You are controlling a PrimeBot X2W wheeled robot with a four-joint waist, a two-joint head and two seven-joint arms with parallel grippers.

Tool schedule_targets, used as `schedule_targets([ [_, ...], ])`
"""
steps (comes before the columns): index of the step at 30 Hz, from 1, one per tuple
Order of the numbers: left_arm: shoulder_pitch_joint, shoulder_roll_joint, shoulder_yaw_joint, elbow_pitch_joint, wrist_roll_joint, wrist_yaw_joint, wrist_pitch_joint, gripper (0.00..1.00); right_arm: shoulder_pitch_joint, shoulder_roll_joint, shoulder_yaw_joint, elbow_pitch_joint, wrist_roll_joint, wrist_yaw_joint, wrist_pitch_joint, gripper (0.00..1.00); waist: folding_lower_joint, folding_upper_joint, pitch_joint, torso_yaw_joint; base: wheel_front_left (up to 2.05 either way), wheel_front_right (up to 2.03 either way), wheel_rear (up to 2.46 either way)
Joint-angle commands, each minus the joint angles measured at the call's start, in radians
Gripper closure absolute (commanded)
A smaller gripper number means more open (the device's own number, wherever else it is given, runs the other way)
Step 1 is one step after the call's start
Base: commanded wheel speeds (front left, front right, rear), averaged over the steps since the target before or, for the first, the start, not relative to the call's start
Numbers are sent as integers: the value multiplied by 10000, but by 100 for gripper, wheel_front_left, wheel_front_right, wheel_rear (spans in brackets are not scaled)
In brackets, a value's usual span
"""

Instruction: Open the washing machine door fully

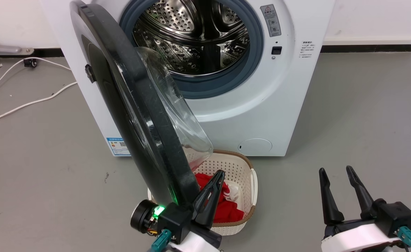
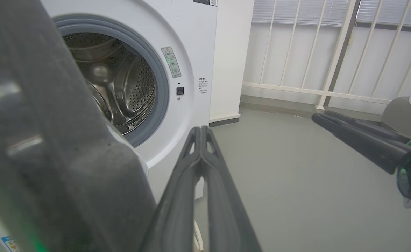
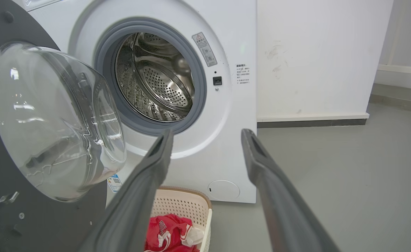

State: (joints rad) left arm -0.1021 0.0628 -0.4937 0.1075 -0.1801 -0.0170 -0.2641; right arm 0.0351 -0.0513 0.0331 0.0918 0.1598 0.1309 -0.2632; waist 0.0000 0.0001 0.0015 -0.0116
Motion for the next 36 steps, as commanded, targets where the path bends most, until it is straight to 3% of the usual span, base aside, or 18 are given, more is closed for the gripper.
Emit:
schedule_targets([
  [1, 153, 116, 216, 47, 40, 132, -1, 100, -103, 22, 27, 30, 78, -3, -19, 0, 0, -1, -2, 25, 0, 0, 0],
  [11, 1683, 432, 801, -897, 254, 949, 12, 100, 109, 22, -44, 103, -10, -5, -19, 0, 0, -1, -6, 544, 0, 0, 0],
  [21, 2839, 855, 1333, -1985, 220, 1715, 175, 100, 270, 22, -171, 49, -41, -3, -17, 0, 0, -1, 23, 1952, 0, 0, 0],
  [27, 2850, 1249, 1820, -2178, 239, 1974, 224, 100, 142, 20, -48, 19, -50, -5, 31, 0, 0, -1, 96, 2587, 0, 0, 0],
  [36, 1949, 1755, 3159, -1798, -381, 1998, 53, 100, -261, 19, 137, -239, -100, -3, 236, 0, 0, -1, 616, 2858, 0, 0, 0],
])
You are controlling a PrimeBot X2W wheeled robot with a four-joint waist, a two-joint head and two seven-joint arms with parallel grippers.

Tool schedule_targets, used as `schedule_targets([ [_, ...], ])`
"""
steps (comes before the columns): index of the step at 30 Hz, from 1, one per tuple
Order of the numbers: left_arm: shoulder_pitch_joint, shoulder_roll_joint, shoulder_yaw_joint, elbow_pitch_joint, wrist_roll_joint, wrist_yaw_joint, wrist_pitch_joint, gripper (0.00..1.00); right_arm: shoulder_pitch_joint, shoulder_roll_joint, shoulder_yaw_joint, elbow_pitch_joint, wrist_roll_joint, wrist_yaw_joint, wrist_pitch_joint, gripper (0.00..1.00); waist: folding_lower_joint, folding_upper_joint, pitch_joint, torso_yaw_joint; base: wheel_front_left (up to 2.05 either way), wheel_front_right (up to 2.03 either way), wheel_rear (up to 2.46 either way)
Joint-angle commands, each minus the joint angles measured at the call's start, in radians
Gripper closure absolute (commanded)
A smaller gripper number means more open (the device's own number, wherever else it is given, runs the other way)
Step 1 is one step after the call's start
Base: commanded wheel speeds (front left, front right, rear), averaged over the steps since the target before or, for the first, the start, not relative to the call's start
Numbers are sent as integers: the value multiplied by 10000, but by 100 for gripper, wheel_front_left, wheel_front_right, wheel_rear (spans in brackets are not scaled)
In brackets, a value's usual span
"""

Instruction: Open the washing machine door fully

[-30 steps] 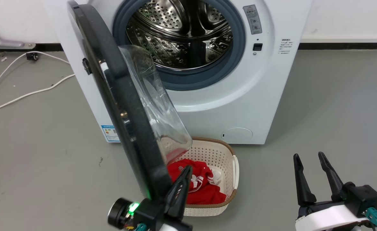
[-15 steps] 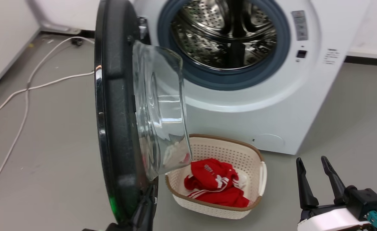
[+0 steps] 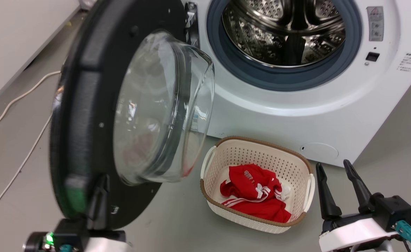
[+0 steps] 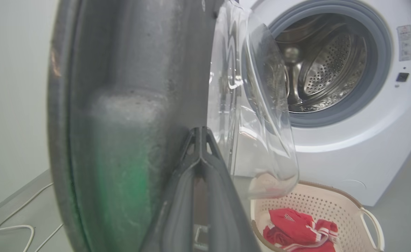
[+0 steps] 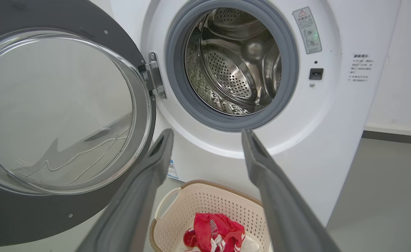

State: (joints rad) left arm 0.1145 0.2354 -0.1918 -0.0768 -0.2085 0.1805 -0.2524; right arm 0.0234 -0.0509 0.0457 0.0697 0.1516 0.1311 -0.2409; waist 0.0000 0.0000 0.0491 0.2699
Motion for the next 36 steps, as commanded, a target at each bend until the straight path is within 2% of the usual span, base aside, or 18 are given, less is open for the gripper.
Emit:
schedule_targets([
  [1, -345, 153, 305, 158, -94, -12, -64, 100, -196, 15, 28, -25, -34, -7, 46, 0, 0, 0, 196, 37, 0, 0, 0],
  [11, -1796, 976, 2502, 1622, -1029, -334, -146, 100, -597, 13, 94, -30, -152, -7, 123, 0, 0, 0, 798, -265, 0, 0, 0],
  [17, -2552, 1482, 3773, 2786, -1450, -689, -127, 100, -756, 13, -34, -21, -209, -7, 161, 0, 0, 0, 1088, -471, 0, 0, 0],
  [25, -3657, 2088, 4761, 4710, -1622, -1168, -127, 100, -941, 15, 0, 72, -222, -7, 171, 0, 0, 0, 1212, -645, 0, 0, 0],
  [30, -4020, 2162, 4931, 5331, -1452, -1384, -126, 100, -1016, 15, 24, 108, -215, -7, 159, 0, 0, 0, 1212, -746, 0, 0, 0],
  [36, -3754, 1855, 5190, 5409, -1075, -1523, -126, 100, -871, 15, 24, 355, -75, -7, 141, 0, 0, 0, 901, -907, 0, 0, 0],
])
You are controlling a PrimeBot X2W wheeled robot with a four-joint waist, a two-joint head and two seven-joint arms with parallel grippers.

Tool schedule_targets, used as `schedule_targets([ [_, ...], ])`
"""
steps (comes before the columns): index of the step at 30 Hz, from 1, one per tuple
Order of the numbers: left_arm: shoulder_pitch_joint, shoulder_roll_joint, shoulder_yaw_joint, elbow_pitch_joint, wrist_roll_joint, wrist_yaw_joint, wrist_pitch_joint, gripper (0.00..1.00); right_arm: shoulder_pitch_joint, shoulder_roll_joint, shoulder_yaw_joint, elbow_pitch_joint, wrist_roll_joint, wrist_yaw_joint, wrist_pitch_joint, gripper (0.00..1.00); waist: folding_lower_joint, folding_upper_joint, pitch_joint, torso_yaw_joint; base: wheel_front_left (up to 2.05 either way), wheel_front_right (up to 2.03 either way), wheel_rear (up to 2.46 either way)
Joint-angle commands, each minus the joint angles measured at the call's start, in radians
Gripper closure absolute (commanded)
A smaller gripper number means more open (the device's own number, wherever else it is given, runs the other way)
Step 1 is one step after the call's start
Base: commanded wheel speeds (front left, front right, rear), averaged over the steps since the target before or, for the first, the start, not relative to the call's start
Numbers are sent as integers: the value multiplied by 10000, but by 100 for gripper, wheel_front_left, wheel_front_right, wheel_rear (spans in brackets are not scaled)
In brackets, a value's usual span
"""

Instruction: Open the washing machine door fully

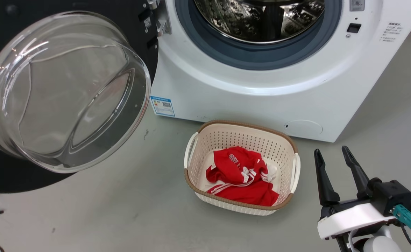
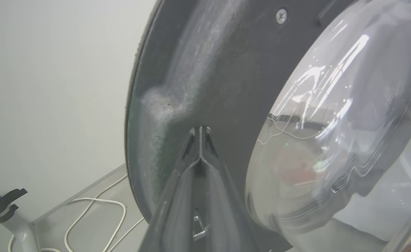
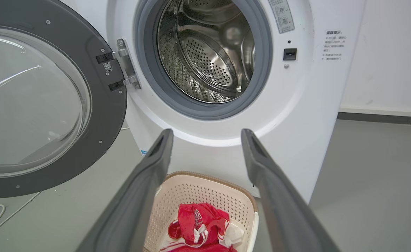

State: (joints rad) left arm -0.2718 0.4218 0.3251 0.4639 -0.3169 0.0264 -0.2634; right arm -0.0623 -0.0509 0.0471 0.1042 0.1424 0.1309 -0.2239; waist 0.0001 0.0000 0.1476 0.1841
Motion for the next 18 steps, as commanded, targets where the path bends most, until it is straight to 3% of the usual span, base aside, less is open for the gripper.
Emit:
schedule_targets([
  [1, 226, -91, 79, -101, 86, -16, -19, 100, 30, 15, 28, 56, 65, -5, -51, 0, -1, 0, -187, -85, 0, 0, 0],
  [8, 1678, -1102, 223, -1579, 732, -17, -21, 100, 465, 15, 68, 342, 277, -5, -133, 0, -1, 0, -1032, -253, 0, 0, 0],
  [9, 1931, -1335, 205, -1832, 794, -33, -21, 68, 523, 15, 78, 362, 280, -3, -139, 0, -1, 0, -1107, -272, 0, 0, 0],
  [11, 2432, -1832, 154, -2431, 918, 6, -19, 18, 616, 15, 94, 385, 299, -5, -135, 0, -1, 0, -1236, -301, 0, 0, 0],
  [12, 2628, -2022, 136, -2686, 957, -20, -19, 0, 656, 15, 93, 392, 304, -5, -128, 0, -1, 0, -1300, -314, 0, 0, 0],
  [18, 3470, -3148, -210, -3761, 1199, -67, -21, 0, 810, 15, 140, 346, 319, -5, -88, 0, -1, 0, -1534, -389, 0, 0, 0],
])
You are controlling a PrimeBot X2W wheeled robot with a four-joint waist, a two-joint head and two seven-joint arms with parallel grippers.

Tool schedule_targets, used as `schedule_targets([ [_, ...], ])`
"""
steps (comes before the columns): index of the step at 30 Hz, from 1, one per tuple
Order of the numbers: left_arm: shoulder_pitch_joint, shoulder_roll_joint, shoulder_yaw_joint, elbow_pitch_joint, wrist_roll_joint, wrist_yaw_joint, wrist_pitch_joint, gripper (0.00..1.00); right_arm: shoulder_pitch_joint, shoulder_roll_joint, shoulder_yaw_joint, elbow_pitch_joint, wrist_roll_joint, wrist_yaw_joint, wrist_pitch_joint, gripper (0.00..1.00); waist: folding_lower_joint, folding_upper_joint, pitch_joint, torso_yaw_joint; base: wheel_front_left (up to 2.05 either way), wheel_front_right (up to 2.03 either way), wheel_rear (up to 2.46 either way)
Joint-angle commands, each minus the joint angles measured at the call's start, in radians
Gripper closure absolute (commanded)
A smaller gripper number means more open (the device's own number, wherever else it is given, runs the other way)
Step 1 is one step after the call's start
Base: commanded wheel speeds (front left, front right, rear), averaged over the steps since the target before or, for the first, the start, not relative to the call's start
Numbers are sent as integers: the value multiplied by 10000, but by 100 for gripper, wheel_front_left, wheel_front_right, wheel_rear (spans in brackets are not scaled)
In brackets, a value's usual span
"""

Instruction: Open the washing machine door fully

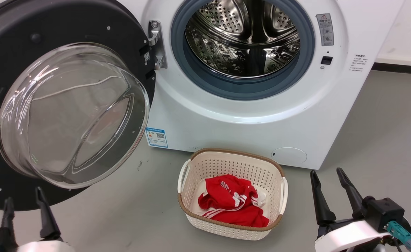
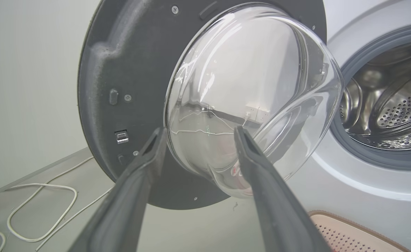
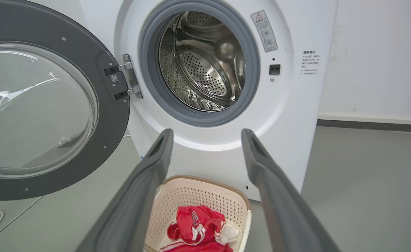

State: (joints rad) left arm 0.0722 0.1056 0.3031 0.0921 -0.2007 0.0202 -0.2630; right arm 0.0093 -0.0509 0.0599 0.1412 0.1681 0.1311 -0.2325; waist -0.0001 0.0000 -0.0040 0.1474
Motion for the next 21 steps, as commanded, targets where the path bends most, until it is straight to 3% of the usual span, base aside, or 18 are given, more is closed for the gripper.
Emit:
schedule_targets([
  [1, 132, -96, -89, -138, 78, -44, -23, 0, 93, 15, 31, -30, 59, -5, 14, 0, 1, 0, -52, -56, 0, 0, 0],
  [14, 45, -478, -2180, -980, 1241, -288, -23, 0, 93, 15, -9, -388, -353, -7, 119, 0, 1, 0, -262, -898, 0, 0, 0],
  [21, -319, -523, -3053, -768, 1226, -317, -23, 0, 112, 17, -201, -729, -763, -7, 259, 0, 1, 0, -238, -1504, 0, 0, 0],
])
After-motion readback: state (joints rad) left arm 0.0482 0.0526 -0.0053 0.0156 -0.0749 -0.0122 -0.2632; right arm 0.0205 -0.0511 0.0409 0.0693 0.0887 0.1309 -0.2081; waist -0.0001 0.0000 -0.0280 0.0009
